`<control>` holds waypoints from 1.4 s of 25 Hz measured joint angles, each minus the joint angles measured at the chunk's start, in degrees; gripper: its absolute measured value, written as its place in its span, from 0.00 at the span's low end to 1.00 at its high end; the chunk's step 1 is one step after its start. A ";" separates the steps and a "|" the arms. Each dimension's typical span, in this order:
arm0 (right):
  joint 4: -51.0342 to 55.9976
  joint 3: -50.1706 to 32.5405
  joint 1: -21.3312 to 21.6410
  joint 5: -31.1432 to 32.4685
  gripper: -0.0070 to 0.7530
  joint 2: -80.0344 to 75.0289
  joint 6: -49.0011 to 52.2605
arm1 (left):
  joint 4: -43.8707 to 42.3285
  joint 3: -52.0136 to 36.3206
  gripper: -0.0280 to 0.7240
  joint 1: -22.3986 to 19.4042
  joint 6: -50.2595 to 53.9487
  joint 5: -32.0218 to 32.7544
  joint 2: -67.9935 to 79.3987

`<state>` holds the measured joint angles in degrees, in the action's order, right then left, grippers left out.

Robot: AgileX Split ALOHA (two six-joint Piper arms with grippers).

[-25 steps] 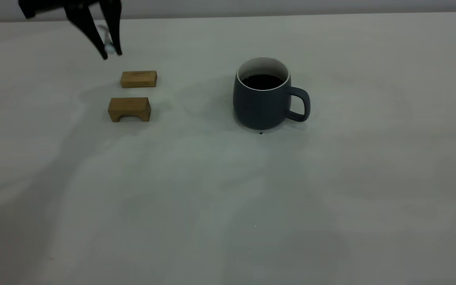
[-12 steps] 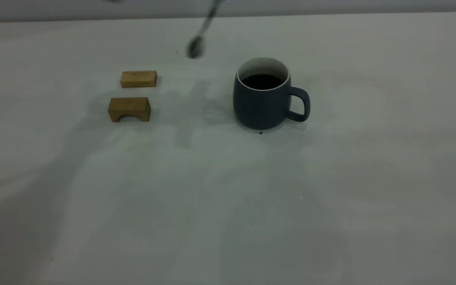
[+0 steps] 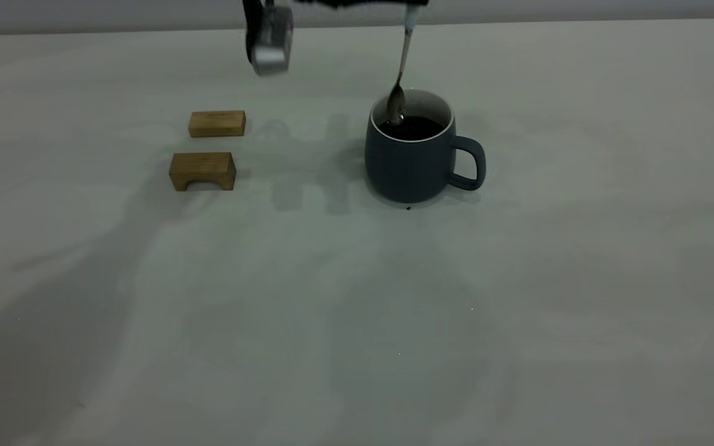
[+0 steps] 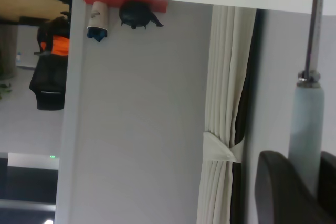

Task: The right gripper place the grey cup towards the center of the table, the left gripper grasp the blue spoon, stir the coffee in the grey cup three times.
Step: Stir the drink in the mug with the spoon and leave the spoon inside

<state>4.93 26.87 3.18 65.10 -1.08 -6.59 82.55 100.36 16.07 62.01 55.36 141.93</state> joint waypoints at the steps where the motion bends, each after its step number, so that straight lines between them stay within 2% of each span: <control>1: 0.00 0.00 0.00 0.00 0.79 0.00 0.00 | 0.63 0.00 0.24 0.00 -0.97 -0.13 0.82; 5: 0.00 0.00 0.00 0.00 0.79 0.00 0.00 | 2.79 0.00 0.24 0.00 -4.29 -0.32 3.56; 13: 0.00 0.00 0.00 0.00 0.79 0.00 0.00 | 4.27 0.05 0.24 0.00 -13.94 -4.76 5.73; 21: 0.00 0.00 0.00 0.00 0.79 0.00 0.00 | 10.58 0.11 0.24 0.00 -19.49 0.94 7.54; 26: 0.00 0.00 0.00 -0.02 0.79 0.00 0.00 | 10.53 0.11 0.24 0.00 -16.76 7.01 8.76; 29: 0.00 0.00 0.00 -0.02 0.79 0.00 0.00 | 9.76 0.11 0.24 0.00 -11.46 7.93 8.80; 32: 0.00 0.00 0.00 -0.02 0.79 0.00 0.00 | 8.43 0.11 0.24 -0.10 -8.43 5.66 8.80; 35: 0.00 0.00 0.00 -0.02 0.79 0.00 0.00 | 7.64 0.11 0.24 -0.16 -8.45 0.55 8.80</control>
<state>4.93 26.87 3.18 65.08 -1.08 -6.59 90.19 100.47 15.90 53.56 55.91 150.73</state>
